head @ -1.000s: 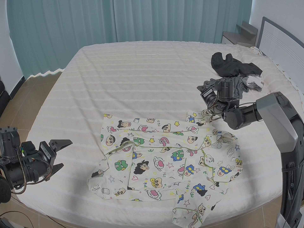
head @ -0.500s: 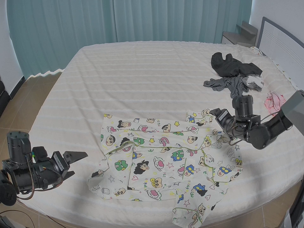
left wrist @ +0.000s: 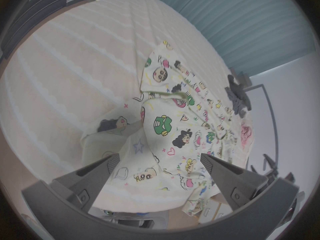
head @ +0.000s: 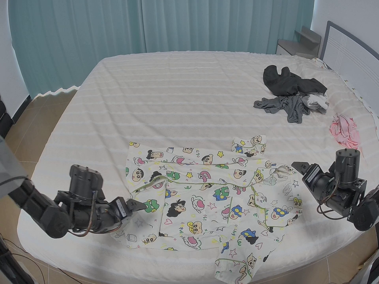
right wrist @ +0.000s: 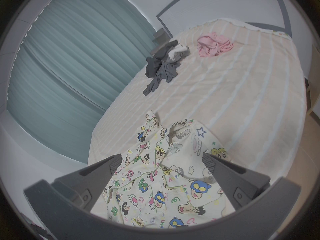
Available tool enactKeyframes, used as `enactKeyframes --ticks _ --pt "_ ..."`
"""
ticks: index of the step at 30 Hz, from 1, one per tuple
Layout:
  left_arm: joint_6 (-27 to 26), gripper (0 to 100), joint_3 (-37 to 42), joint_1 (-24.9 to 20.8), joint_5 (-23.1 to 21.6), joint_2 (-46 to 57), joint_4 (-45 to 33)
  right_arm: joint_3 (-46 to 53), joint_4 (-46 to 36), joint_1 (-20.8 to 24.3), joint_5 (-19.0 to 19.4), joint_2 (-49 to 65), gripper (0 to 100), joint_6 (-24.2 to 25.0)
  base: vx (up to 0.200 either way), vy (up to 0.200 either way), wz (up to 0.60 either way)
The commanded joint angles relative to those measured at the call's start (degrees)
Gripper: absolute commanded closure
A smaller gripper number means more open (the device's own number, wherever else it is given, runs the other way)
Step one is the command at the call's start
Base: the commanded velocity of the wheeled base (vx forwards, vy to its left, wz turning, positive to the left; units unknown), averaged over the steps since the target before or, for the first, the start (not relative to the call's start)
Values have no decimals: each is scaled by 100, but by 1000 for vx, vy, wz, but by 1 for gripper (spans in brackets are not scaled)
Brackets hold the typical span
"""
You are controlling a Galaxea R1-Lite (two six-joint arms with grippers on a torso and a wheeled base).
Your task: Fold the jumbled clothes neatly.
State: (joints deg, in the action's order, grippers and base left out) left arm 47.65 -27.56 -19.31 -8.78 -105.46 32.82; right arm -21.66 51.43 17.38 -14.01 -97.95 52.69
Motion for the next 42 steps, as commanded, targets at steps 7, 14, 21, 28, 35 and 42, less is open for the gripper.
enactKeyframes --ticks 7,14,21,28,35,42 --pt "-46 0 -1225 -548 983 -1996 164 444 561 169 -164 663 0 -628 0 0 0" --pt "271 0 -1375 -539 1045 -1996 260 628 965 301 -155 646 0 -637 0 0 0" --pt "315 0 -1383 -530 1097 -1899 700 690 974 371 -155 672 0 -637 0 0 0" --pt "315 0 -1515 -504 1291 -1970 700 681 974 415 -102 655 0 -628 0 0 0" --pt "297 100 -1542 -468 1317 -1970 682 725 974 459 -93 628 0 -611 0 0 0" --pt "280 100 -1480 -354 1554 -1803 647 725 974 468 -102 628 0 -619 0 0 0"
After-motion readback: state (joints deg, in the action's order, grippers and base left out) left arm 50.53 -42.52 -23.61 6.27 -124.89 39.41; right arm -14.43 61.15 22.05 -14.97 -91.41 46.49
